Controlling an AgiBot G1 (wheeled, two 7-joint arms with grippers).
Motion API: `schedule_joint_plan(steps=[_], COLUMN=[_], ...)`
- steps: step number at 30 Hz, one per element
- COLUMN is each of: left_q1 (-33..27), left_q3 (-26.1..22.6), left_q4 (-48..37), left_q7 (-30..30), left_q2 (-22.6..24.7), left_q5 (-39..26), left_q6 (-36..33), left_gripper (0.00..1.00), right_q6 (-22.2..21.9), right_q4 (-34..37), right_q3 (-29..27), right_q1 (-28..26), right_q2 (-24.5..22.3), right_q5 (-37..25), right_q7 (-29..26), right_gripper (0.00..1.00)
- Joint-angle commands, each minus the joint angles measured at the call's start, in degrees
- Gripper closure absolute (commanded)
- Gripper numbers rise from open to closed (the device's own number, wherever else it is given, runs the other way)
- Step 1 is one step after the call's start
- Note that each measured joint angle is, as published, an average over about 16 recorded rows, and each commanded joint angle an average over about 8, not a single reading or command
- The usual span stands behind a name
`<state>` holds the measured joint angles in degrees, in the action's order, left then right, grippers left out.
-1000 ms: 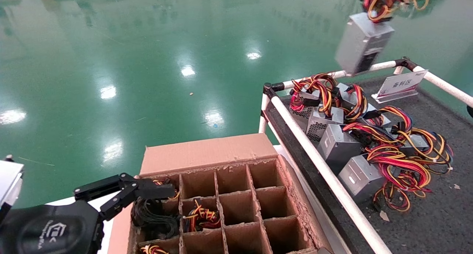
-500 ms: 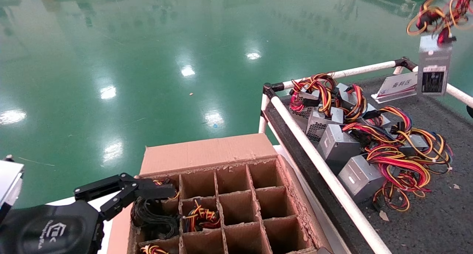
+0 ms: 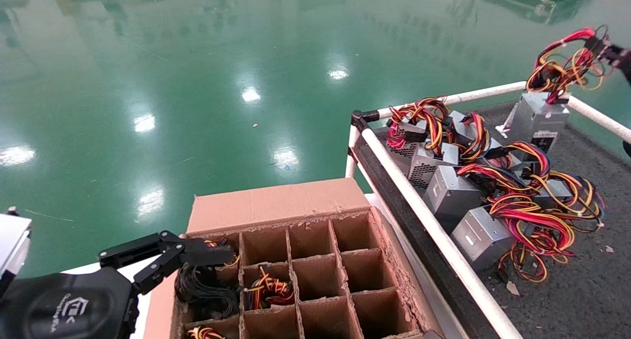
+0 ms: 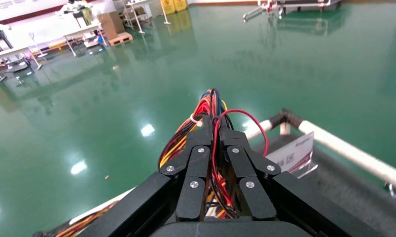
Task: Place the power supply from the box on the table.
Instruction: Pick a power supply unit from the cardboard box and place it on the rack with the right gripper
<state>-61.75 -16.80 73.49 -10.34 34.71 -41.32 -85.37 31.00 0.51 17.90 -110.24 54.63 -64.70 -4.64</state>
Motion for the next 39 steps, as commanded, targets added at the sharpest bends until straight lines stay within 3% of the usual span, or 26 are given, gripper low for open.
schedule_joint_plan(steps=[1, 15, 28, 29, 36, 37, 39], left_q1=[0.0, 0.0, 0.0, 0.0, 0.0, 0.0, 0.0], left_q3=[0.0, -0.1, -0.1, -0.1, -0.1, -0.1, -0.1], left_q4=[0.0, 0.0, 0.0, 0.0, 0.0, 0.0, 0.0], left_q7=[0.0, 0.0, 0.0, 0.0, 0.1, 0.1, 0.1], left_q2=[0.0, 0.0, 0.0, 0.0, -0.1, -0.1, -0.1], left_q5=[0.0, 0.0, 0.1, 0.1, 0.1, 0.1, 0.1], left_q6=[0.0, 0.0, 0.0, 0.0, 0.1, 0.1, 0.1], left_gripper=[0.0, 0.0, 0.0, 0.0, 0.0, 0.0, 0.0], right_q6=[-0.5, -2.8, -2.1, -1.5, 2.6, 2.8, 3.1], right_q4=[0.1, -0.7, 0.5, 0.6, 1.0, 1.1, 1.2], right_q3=[-0.1, -0.3, -0.3, -0.2, 0.4, 0.5, 0.5], right_q1=[0.8, 3.6, 6.7, 7.0, 7.8, 7.8, 7.9], right_q2=[0.7, 5.3, 7.4, 7.3, 6.2, 6.1, 6.0], right_q5=[0.2, 0.4, 0.4, 0.3, -0.7, -0.7, -0.8], right_q7=[0.1, 1.6, 0.9, 0.7, -0.3, -0.4, -0.5], right_gripper=[1.0, 1.0, 0.99, 0.93, 0.07, 0.0, 0.0])
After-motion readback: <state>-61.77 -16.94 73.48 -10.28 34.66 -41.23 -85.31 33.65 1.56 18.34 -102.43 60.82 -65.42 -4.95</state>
